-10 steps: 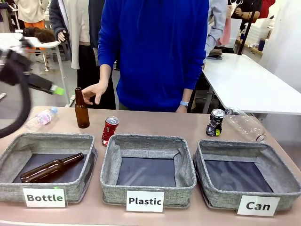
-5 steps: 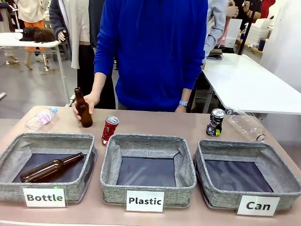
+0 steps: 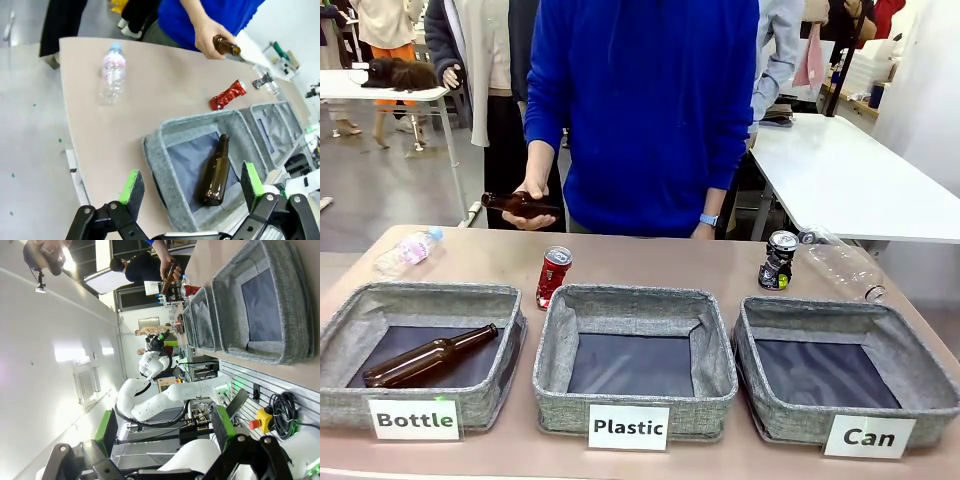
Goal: Sort the can waste into the basket.
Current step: Pick up the can waste from the table and place it in the right Fabric basket.
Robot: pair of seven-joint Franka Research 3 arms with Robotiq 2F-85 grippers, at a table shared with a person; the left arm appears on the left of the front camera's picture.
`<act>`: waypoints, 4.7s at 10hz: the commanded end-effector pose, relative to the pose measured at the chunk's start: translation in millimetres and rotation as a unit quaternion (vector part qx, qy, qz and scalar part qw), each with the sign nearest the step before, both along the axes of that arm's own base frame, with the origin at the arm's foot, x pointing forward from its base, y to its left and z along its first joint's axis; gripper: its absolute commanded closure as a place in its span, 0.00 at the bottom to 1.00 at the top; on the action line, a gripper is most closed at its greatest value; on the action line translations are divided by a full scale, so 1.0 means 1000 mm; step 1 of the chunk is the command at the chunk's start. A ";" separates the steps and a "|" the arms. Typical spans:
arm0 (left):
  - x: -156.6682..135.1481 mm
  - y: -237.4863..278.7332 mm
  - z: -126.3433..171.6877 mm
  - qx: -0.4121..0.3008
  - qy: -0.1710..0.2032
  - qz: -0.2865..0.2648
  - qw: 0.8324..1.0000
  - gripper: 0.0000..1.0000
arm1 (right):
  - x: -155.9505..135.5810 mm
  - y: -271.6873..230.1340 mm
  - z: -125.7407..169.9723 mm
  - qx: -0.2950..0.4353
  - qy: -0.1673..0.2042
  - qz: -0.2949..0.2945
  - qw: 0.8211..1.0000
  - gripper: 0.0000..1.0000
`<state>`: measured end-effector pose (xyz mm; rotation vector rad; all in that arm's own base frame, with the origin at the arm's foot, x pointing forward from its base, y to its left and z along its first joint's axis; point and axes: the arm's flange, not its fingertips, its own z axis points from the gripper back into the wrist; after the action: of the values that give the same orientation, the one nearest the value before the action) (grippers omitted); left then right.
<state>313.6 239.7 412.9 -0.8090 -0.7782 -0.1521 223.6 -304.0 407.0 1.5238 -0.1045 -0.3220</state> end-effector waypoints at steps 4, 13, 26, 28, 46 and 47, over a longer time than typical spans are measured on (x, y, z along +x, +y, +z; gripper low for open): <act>0.082 -0.064 0.040 0.068 -0.013 -0.097 0.993 0.00 | -0.001 0.000 0.002 0.004 -0.006 0.001 1.000 0.00; -0.030 0.063 -0.017 -0.044 -0.001 0.025 0.999 0.00 | -0.001 0.000 0.002 0.004 -0.006 0.001 1.000 0.00; 0.198 -0.237 0.085 0.257 -0.112 -0.184 0.942 0.00 | -0.001 0.000 0.002 0.004 -0.006 0.001 1.000 0.00; 0.221 -0.296 0.078 0.290 -0.183 -0.204 0.917 0.00 | -0.001 0.000 0.002 0.004 -0.006 0.001 1.000 0.00; 0.273 -0.353 -0.014 0.338 -0.279 -0.467 0.768 0.00 | -0.001 0.000 0.002 0.004 -0.006 0.001 1.000 0.00; 0.280 -0.362 -0.027 0.344 -0.261 -0.484 0.761 0.00 | -0.001 0.000 0.002 0.004 -0.006 0.001 1.000 0.00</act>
<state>582.1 -116.6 389.6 -0.3923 -0.6997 -1.5419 223.5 -304.0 407.2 1.5238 -0.1045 -0.3217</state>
